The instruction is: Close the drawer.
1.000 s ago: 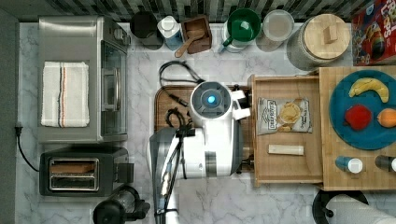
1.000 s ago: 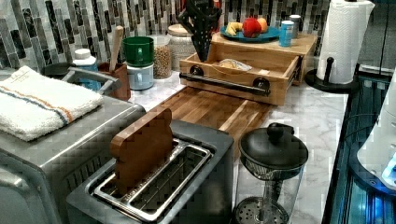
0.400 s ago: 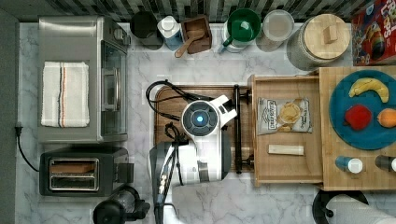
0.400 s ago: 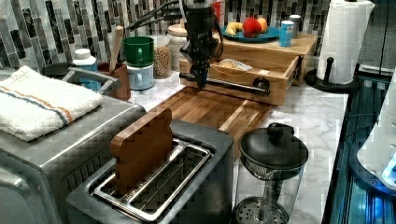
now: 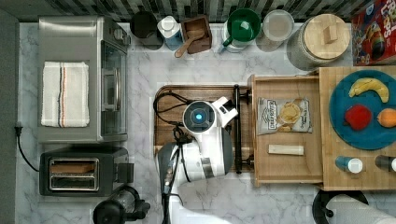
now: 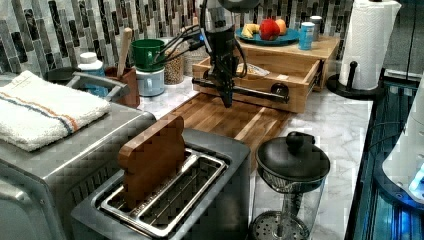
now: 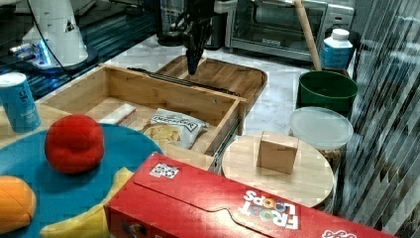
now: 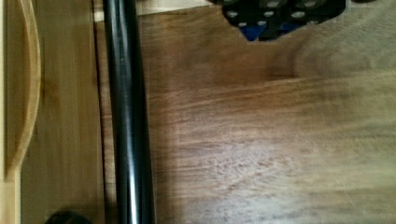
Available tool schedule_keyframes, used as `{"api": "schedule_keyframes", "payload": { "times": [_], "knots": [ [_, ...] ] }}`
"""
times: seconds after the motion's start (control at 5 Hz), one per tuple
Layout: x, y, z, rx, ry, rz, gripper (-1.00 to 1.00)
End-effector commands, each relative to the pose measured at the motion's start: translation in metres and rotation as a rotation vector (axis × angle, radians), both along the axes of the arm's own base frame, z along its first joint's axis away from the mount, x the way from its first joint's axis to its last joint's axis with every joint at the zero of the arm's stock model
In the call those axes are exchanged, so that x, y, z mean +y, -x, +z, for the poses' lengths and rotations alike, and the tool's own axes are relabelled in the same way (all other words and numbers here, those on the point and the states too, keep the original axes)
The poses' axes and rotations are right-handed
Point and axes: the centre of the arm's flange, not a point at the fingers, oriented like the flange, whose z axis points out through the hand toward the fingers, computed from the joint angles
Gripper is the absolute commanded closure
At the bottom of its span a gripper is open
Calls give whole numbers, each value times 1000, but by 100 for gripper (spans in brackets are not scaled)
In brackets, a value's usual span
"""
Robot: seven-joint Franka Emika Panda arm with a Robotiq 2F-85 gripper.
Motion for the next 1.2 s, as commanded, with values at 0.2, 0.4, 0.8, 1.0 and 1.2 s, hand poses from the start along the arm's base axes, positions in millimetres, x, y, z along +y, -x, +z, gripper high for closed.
{"api": "schedule_keyframes", "payload": {
  "times": [0.2,0.4,0.8,1.0,1.2],
  "knots": [
    [-98,-12,14,-82,30,151,100],
    [-124,-17,16,-114,50,176,100],
    [-180,-32,26,-113,72,218,100],
    [-213,-39,32,-89,75,245,100],
    [-235,-36,36,-100,82,231,100]
  ]
}}
